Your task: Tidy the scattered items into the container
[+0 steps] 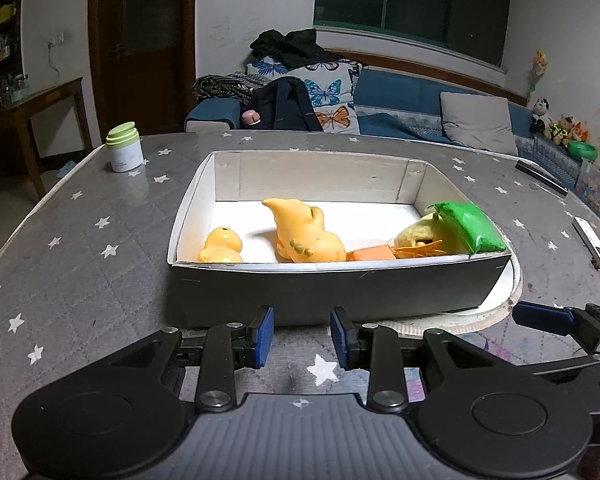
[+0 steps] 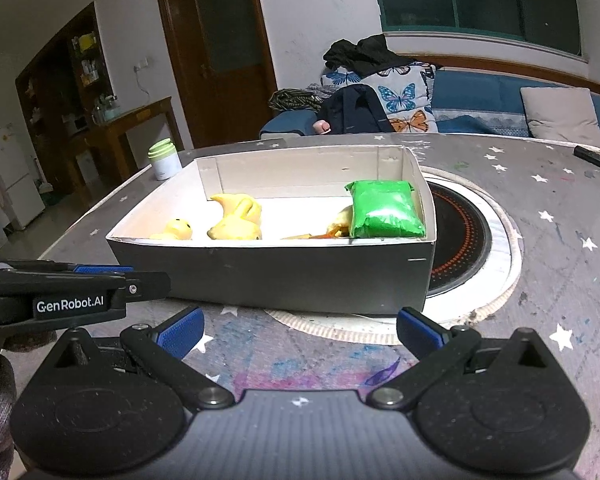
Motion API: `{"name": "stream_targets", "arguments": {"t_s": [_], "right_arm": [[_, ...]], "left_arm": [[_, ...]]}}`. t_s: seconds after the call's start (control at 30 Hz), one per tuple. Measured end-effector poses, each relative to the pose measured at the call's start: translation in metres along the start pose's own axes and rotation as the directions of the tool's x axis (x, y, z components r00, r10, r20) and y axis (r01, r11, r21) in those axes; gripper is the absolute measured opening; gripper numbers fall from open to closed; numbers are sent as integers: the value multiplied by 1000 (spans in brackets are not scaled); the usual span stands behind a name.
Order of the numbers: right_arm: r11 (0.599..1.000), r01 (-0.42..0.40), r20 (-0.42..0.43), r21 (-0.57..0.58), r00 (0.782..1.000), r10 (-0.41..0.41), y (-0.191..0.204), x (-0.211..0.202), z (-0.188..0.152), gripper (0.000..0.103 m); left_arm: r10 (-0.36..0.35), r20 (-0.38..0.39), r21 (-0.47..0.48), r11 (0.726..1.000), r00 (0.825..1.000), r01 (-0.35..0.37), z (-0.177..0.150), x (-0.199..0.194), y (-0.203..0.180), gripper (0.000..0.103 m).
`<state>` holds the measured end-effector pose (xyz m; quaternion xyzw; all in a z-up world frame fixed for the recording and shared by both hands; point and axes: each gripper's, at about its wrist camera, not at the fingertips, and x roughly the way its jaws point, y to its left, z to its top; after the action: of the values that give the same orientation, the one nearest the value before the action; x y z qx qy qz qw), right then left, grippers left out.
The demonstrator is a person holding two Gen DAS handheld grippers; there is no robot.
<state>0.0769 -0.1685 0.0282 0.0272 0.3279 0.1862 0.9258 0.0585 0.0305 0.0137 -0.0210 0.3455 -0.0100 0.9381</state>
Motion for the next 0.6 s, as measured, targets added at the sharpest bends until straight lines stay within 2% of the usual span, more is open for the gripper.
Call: {"name": "stream_targets", "arguments": {"t_s": [0.6], "right_arm": [[1000,-1,-32,-9,999,0,-1,8,0,103]], "left_arm": [[17,-22,12,1000,1000,-16,-2,6,-1,34]]}}
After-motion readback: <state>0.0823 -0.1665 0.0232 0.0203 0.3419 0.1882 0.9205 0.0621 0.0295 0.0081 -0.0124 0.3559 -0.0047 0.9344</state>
